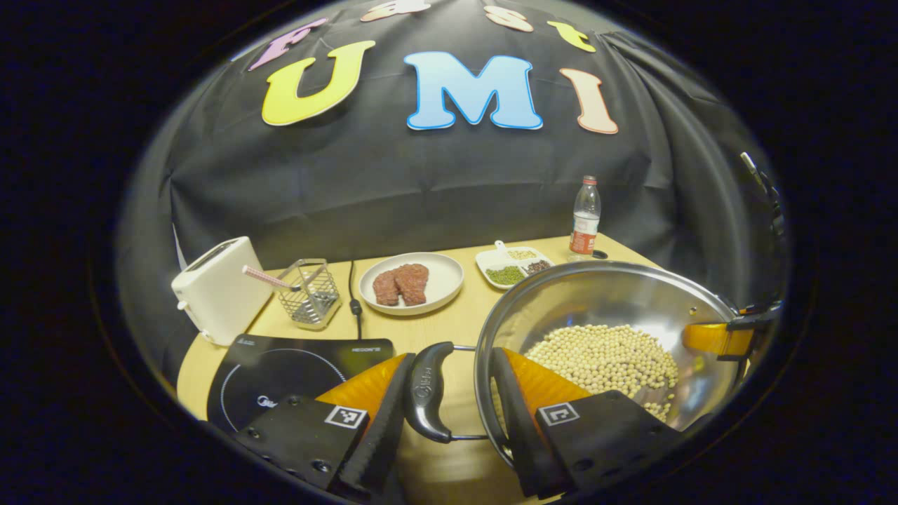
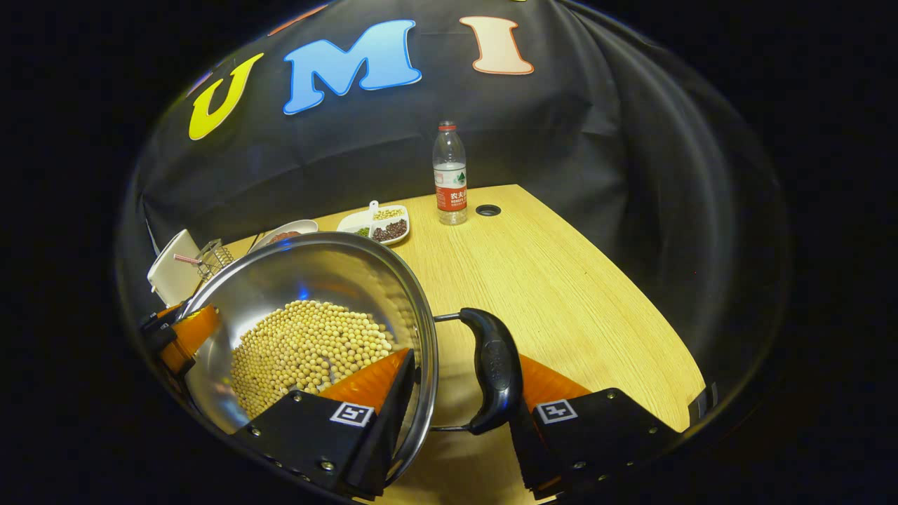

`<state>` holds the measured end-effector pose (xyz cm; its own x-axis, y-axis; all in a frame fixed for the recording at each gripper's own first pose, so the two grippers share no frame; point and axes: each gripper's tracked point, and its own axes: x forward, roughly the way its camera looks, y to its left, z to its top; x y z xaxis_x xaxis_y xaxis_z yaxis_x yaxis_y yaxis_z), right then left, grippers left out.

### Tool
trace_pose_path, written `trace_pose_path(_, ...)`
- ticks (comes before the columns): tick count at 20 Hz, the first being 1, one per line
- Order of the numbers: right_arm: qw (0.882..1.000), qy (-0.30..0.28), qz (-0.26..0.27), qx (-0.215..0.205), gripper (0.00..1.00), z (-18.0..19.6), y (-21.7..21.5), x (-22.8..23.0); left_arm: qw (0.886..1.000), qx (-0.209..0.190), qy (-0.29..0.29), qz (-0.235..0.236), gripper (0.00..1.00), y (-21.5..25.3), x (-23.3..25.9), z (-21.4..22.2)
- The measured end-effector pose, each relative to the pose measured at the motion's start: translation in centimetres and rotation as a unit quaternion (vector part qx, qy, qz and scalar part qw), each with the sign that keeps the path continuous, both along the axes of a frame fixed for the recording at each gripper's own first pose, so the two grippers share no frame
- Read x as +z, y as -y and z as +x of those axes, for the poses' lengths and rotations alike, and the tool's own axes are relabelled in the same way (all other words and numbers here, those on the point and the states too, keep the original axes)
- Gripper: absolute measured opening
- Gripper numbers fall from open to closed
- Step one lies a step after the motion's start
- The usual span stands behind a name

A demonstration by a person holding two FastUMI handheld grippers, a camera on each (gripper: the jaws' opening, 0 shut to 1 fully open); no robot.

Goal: First push the handle of the pot to place it horizontally, then grasp the pot with both hands and set it on the induction cooktop.

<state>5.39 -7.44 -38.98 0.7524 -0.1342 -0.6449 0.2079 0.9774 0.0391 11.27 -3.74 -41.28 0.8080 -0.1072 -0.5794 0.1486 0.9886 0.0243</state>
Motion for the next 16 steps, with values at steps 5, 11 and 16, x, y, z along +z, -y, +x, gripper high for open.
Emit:
trace_pose_path(5, 1.0, -0.002, 0.0, 0.021, 0.69, -0.5, -3.5, 3.0, 1.0, 0.025, 0.006, 0.001, 0.74, -4.1, 3.6, -1.5)
trace_pose_path(11, 0.999, 0.007, 0.003, 0.051, 0.69, -0.6, -9.1, 6.8, 0.998, 0.055, 0.015, 0.005, 0.74, -10.2, 7.9, -2.6)
trace_pose_path(16, 0.998, 0.009, 0.008, 0.066, 0.69, -0.8, -13.6, 8.2, 0.997, 0.073, 0.022, 0.01, 0.74, -15.2, 10.1, -3.7)
